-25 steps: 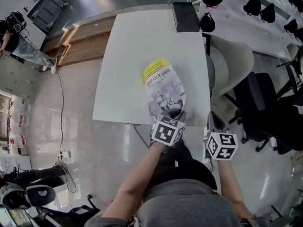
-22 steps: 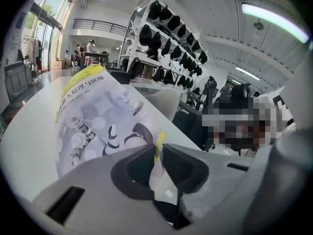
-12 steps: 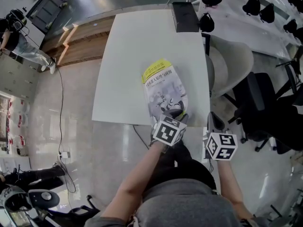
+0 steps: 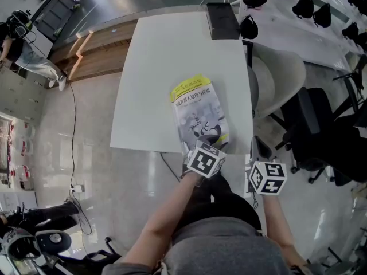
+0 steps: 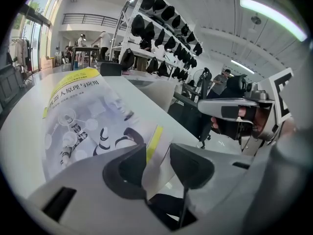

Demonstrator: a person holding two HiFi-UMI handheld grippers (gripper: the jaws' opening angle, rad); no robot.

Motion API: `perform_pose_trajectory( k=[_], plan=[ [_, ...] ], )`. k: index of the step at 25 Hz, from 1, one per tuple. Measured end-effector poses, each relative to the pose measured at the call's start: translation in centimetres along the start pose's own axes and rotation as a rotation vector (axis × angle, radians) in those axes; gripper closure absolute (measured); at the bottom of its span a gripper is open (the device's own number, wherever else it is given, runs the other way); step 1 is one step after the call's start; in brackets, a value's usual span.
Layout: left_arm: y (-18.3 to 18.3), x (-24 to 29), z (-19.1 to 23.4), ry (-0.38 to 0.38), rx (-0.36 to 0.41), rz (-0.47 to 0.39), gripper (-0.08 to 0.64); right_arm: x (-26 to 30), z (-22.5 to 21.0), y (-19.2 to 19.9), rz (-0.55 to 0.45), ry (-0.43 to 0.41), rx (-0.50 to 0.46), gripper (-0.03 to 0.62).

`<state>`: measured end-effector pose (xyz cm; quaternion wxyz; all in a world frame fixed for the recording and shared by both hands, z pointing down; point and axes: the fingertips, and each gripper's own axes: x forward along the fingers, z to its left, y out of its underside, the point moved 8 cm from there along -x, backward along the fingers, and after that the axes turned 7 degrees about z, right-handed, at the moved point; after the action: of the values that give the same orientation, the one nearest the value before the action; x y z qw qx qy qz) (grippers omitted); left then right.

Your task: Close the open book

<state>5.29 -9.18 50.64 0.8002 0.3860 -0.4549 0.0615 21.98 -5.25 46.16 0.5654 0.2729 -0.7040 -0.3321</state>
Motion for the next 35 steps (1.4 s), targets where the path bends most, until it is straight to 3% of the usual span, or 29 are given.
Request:
perform_pose_trajectory(
  k=[7, 12, 22, 35],
  plan=[
    [0.3, -0.3, -0.5, 0.020, 0.006, -0.005, 0.411, 0.3, -0.1, -0.3, -0.007, -0.014, -0.009, 0.588],
    [0.8, -2.1, -0.4, 0.004, -0.036, -0.072, 0.411, 0.7, 0.4, -0.8, -0.012, -0.039, -0.023, 0.588],
    [0.6, -6.0, 2.5, -0.118, -0.124, -0.205, 0.417, 1.8, 1.4, -1.7, -0.023, -0.100, -0.056, 0.588],
    [-0.1, -11.6, 4.9, -0.309, -0.175, -0.395, 0.501, 2.2, 3.9, -4.4, -0.073, -0.192, -0.101, 0.588]
  ],
)
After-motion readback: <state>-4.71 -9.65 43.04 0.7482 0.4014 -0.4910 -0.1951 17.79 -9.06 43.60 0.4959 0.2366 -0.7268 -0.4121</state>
